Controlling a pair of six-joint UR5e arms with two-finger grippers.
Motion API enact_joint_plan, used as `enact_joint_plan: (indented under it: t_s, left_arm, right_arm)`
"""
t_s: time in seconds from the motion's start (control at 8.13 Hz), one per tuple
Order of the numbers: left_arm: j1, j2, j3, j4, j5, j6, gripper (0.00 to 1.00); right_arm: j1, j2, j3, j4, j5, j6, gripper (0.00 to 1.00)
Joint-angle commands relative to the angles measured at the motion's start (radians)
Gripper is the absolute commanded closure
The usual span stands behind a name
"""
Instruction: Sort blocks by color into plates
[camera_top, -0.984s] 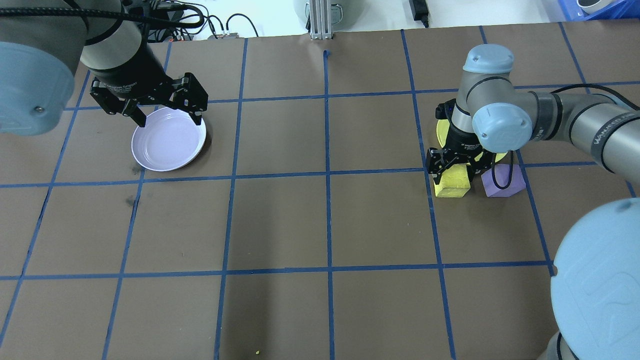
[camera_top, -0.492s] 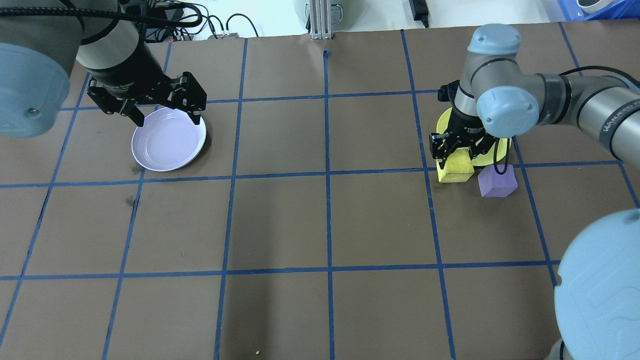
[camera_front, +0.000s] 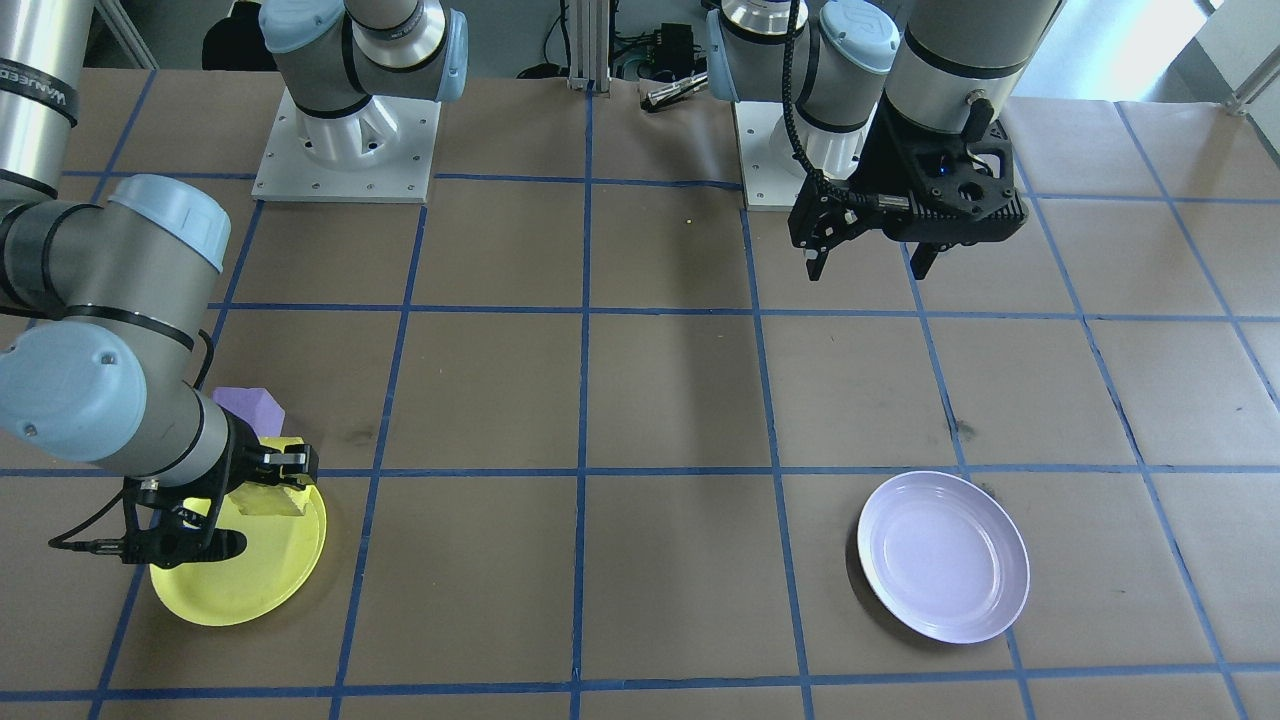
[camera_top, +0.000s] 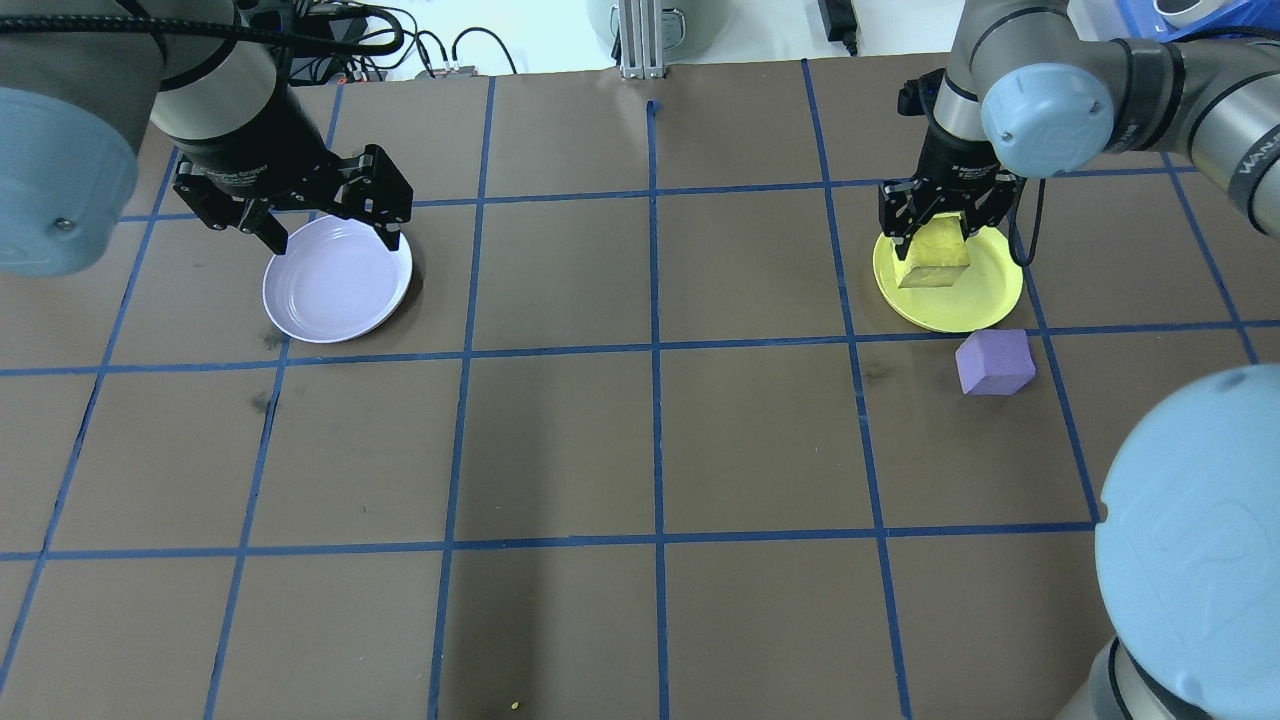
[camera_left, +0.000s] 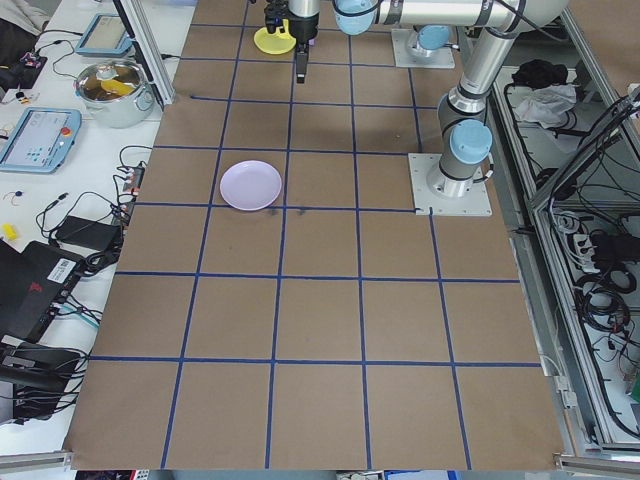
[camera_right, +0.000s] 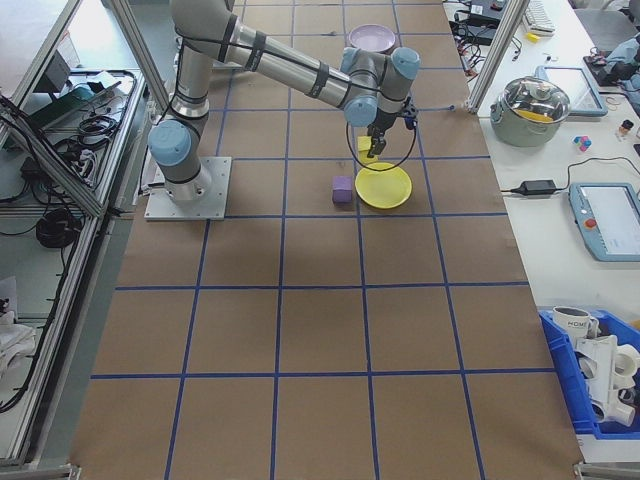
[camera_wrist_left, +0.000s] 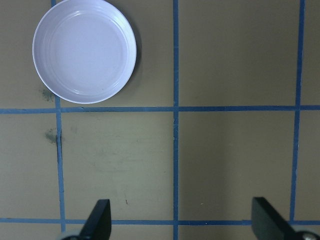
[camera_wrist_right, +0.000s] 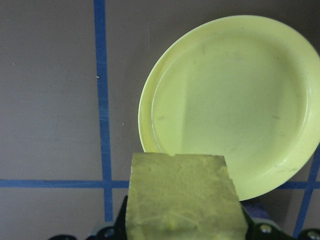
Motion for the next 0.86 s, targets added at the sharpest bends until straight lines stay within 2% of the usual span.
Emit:
enact_joint_plan:
  t_s: [0.0,0.12,0.37,0.61,0.74]
  left_arm:
    - [0.000,-0.002,-0.001,0.001,0.001,0.000,0.00]
    - [0.000,-0.003,-0.001,0.001,-0.001,0.000,0.00]
    - [0.000,-0.002,-0.001,0.001,-0.001,0.000,0.00]
    - [0.000,-0.003,-0.001,0.001,-0.001,0.000,0.00]
    - [0.000,-0.002,-0.001,0.001,-0.001,0.000,0.00]
  right_arm:
    - [-0.078,0.069,-0.046,-0.013,0.008,-0.022,0.36]
    - [-0.078,0.084,-0.052,-0.022,0.016,-0.019,0.35]
    - [-0.078,0.110,-0.051,-0.044,0.016,-0.013,0.00]
    - [-0.078,0.100,-0.051,-0.044,0.017,-0.016,0.00]
    - [-0.080,0.068,-0.051,-0.028,0.017,-0.021,0.00]
